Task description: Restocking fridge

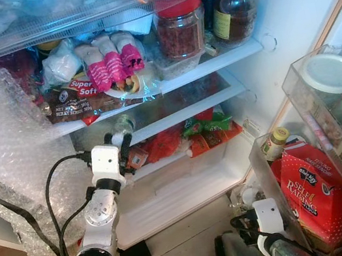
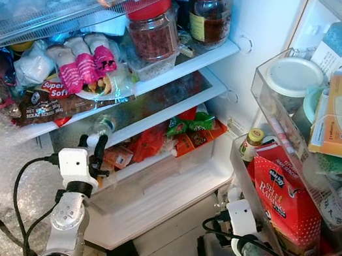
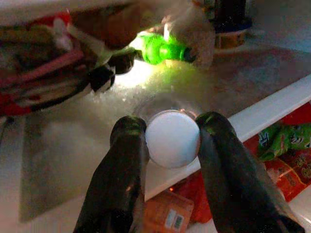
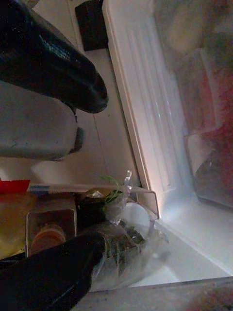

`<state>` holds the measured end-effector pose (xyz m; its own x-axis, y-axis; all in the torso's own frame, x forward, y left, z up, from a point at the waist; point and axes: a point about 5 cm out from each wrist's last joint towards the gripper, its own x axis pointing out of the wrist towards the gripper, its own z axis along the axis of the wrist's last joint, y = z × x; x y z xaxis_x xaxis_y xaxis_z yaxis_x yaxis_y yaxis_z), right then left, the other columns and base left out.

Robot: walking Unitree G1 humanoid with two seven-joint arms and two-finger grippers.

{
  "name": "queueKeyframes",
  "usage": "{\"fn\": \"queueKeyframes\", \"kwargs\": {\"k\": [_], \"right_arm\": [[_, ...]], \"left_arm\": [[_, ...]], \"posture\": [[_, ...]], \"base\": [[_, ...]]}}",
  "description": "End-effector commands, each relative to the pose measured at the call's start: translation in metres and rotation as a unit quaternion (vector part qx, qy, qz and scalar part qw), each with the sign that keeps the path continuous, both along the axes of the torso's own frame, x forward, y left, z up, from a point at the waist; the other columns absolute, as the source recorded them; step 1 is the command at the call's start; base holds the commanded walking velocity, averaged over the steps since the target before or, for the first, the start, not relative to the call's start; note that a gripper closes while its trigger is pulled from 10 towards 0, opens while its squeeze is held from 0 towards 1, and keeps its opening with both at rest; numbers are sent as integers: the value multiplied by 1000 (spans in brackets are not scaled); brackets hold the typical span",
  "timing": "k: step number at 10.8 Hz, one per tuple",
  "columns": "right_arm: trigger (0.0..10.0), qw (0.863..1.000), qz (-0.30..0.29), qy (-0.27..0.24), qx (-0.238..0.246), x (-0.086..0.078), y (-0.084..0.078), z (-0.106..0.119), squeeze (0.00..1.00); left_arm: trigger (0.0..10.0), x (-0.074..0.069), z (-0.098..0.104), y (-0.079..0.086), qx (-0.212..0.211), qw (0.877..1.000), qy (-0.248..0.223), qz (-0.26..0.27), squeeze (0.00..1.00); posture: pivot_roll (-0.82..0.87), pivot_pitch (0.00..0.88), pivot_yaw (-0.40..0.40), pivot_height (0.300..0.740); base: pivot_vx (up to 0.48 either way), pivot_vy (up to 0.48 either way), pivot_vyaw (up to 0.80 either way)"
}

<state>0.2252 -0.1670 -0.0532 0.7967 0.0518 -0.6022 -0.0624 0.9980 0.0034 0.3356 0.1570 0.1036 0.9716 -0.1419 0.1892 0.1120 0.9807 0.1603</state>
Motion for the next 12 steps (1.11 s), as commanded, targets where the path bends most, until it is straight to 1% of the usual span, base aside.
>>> {"fn": "queueKeyframes", "kwargs": {"k": [1,2,3,5,9,10,11,12], "right_arm": [[10000,1000,-5,10,-1,-5,-3,-3,0],[10000,1000,-6,11,-1,-5,-3,-3,0],[10000,1000,-7,11,-1,-5,-2,-3,0],[10000,1000,-8,12,-2,-5,-2,-3,0],[10000,1000,-9,13,-1,-4,-2,-3,0],[10000,1000,-9,13,-1,-4,-2,-3,0],[10000,1000,-9,13,-1,-4,-2,-3,0],[10000,1000,-9,14,-1,-4,-2,-3,0]], "left_arm": [[10000,-6,-25,3,-1,997,73,7,0],[10000,-5,-29,4,-6,996,91,8,0],[10000,-4,-30,5,-14,995,97,17,0],[10000,2,-27,5,-20,994,104,22,0],[10000,19,-15,-4,-34,991,125,22,0],[10000,23,-12,-5,-44,990,129,24,0],[10000,29,-7,-4,-57,988,136,36,0],[10000,32,-4,-4,-59,988,137,40,0]], "posture": [[-190,181,-24,647],[-192,181,-21,647],[-192,181,-20,647],[-190,182,-17,647],[-191,185,-14,647],[-193,186,-13,647],[-197,186,-13,647],[-195,187,-13,647]], "base": [[0,0,0],[0,0,0],[0,0,0],[0,0,0],[0,0,0],[0,0,0],[0,0,0],[0,0,0]]}}
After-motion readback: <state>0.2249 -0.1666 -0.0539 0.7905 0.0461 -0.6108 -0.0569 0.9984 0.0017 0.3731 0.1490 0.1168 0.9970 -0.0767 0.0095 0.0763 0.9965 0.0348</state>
